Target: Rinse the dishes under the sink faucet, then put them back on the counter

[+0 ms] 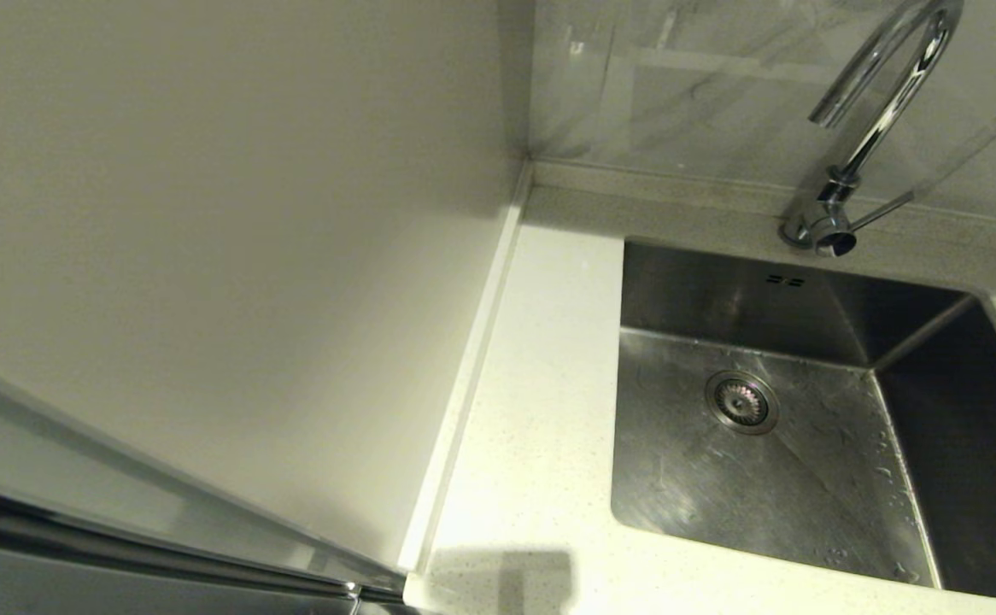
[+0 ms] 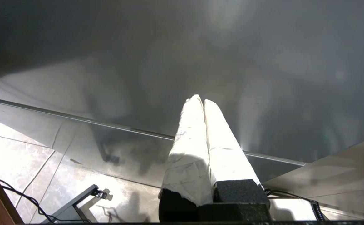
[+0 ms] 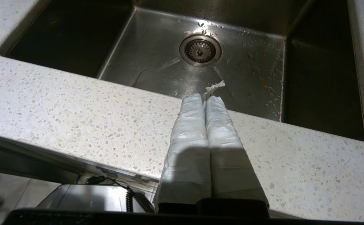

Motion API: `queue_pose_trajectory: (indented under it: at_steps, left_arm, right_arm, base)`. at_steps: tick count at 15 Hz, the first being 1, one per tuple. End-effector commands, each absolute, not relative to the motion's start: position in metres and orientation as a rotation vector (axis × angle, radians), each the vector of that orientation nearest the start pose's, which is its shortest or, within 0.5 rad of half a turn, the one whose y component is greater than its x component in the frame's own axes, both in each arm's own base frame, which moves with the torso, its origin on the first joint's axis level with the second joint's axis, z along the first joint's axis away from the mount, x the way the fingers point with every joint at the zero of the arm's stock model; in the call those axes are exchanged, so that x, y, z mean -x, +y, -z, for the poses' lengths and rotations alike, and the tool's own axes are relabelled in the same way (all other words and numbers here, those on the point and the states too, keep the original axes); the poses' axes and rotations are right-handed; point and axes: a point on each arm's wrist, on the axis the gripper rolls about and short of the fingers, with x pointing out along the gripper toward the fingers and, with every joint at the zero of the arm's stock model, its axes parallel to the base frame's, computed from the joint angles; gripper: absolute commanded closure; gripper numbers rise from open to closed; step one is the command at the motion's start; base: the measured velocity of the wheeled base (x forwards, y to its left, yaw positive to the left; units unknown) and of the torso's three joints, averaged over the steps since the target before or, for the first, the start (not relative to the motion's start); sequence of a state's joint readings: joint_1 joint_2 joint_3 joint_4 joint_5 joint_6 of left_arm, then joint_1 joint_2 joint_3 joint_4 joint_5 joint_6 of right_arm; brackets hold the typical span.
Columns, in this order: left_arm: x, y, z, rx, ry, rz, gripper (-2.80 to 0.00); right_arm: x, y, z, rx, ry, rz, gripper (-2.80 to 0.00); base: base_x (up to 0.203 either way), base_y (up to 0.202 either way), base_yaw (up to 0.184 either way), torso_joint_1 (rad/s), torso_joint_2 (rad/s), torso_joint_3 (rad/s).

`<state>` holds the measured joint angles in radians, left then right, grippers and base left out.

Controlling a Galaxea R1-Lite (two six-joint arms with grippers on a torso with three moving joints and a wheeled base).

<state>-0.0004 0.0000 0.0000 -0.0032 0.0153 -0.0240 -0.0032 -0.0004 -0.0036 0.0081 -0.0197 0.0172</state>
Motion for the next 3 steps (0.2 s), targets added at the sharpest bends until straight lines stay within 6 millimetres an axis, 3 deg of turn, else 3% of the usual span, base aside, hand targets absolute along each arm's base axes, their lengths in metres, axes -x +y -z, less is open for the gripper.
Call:
queue_pose_trajectory:
  at_steps: [1,3]
  left_arm:
    - [0.023,0.0003,-0.0757,0.025,-0.006,-0.015,0.0]
    - [0.023,0.0004,-0.0757,0.025,-0.006,-0.014,0.0]
  right_arm:
    - [0.0232,-0.0003,-0.0761,-0.018,0.001,0.021,0.0]
    - [0.0231,-0.0003,-0.076,-0.018,0.002,0.021,0.0]
  base:
    - [0.0,0.0,0.0,0.0,0.0,0.0]
    - [0.0,0.0,0.0,0.0,0.0,0.0]
